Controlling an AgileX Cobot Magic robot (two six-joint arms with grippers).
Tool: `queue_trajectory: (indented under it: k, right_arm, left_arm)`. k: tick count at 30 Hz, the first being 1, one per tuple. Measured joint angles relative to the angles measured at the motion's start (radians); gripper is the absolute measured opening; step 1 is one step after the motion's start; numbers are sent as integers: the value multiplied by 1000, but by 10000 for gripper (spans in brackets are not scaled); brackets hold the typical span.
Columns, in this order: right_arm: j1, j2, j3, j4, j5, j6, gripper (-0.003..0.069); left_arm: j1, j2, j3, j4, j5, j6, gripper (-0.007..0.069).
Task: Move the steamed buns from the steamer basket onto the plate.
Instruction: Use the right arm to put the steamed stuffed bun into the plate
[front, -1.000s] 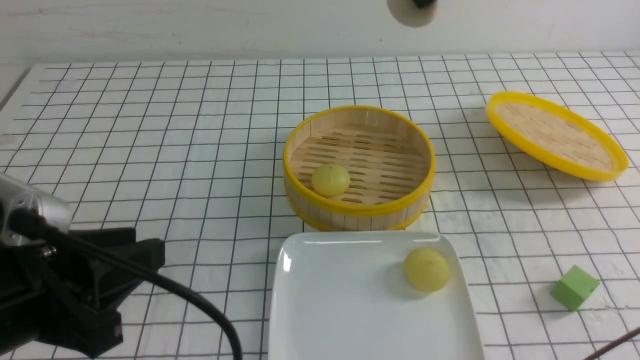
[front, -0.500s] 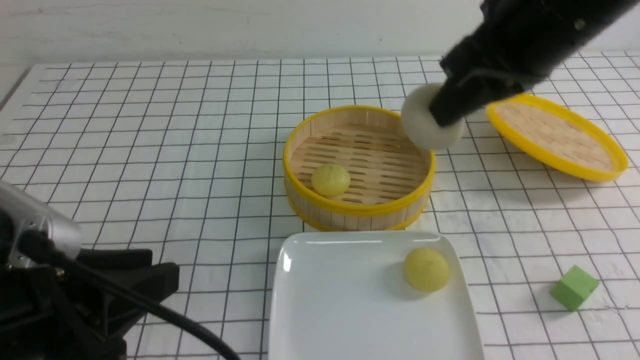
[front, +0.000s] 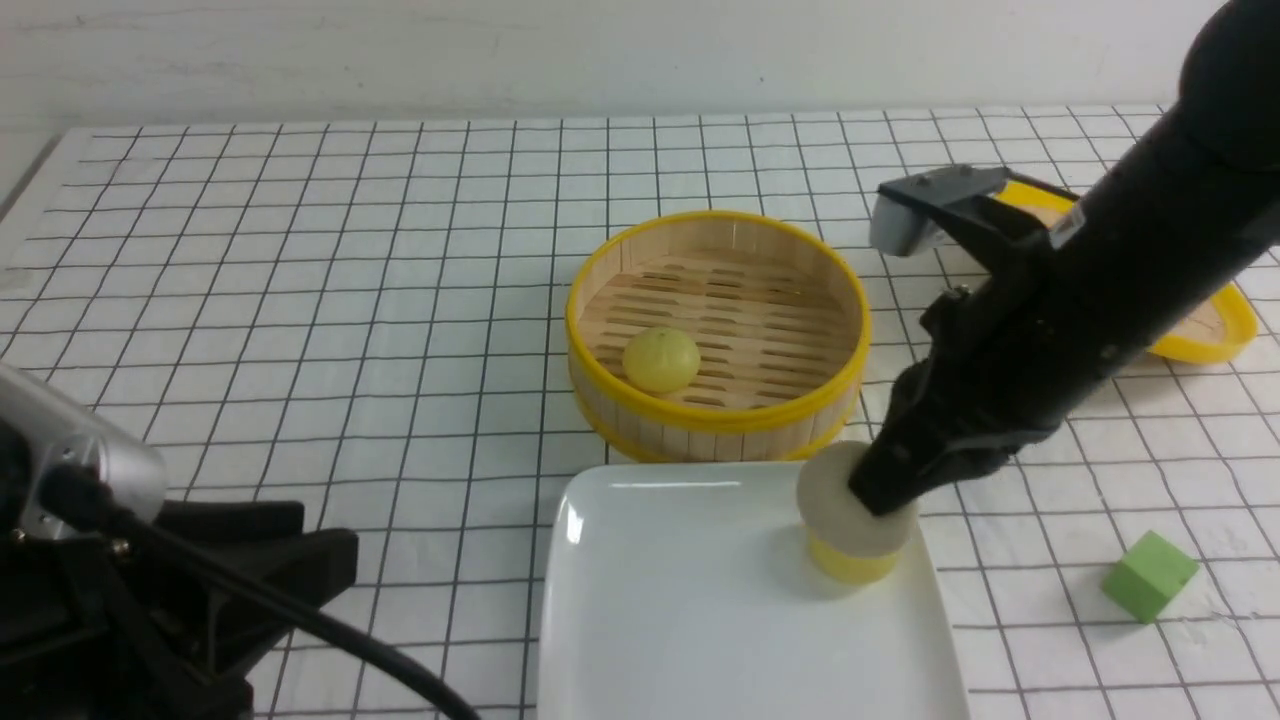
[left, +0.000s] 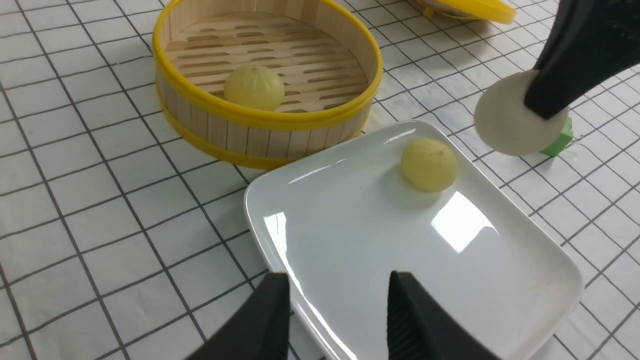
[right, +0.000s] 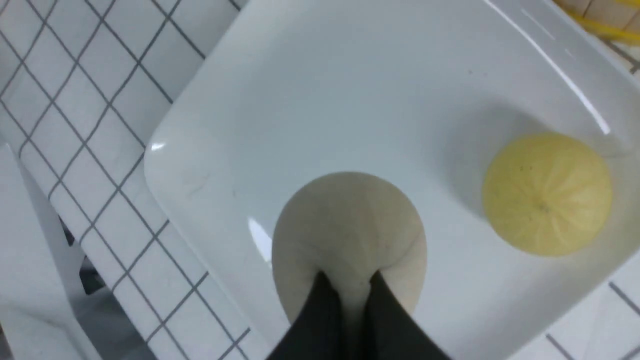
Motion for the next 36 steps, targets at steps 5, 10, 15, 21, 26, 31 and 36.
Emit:
queue_trajectory:
  k: [5, 10, 15, 21, 26, 31, 36]
  right_arm:
    - [0, 82, 0, 62, -70, -73, 24]
    - [0, 179, 0, 82, -116, -132, 24]
    - [6, 234, 0, 86, -163, -203, 24]
    - [37, 241, 0, 86, -212, -213, 24]
    - [40, 241, 0, 76, -234, -217, 25]
    - [40, 241, 0, 59, -251, -220, 46]
    - [40, 241, 0, 48, -248, -238, 113]
  left_arm:
    - [0, 0, 0, 6, -5, 0, 302]
    - [0, 0, 0, 10, -6, 0, 302]
    - [0, 0, 0, 25, -12, 0, 302]
    - [0, 0, 0, 29, -24, 0, 302]
    - [0, 0, 0, 30, -24, 0, 302]
    - [0, 0, 0, 30, -25, 0, 302]
    - [0, 0, 0, 30, -25, 0, 302]
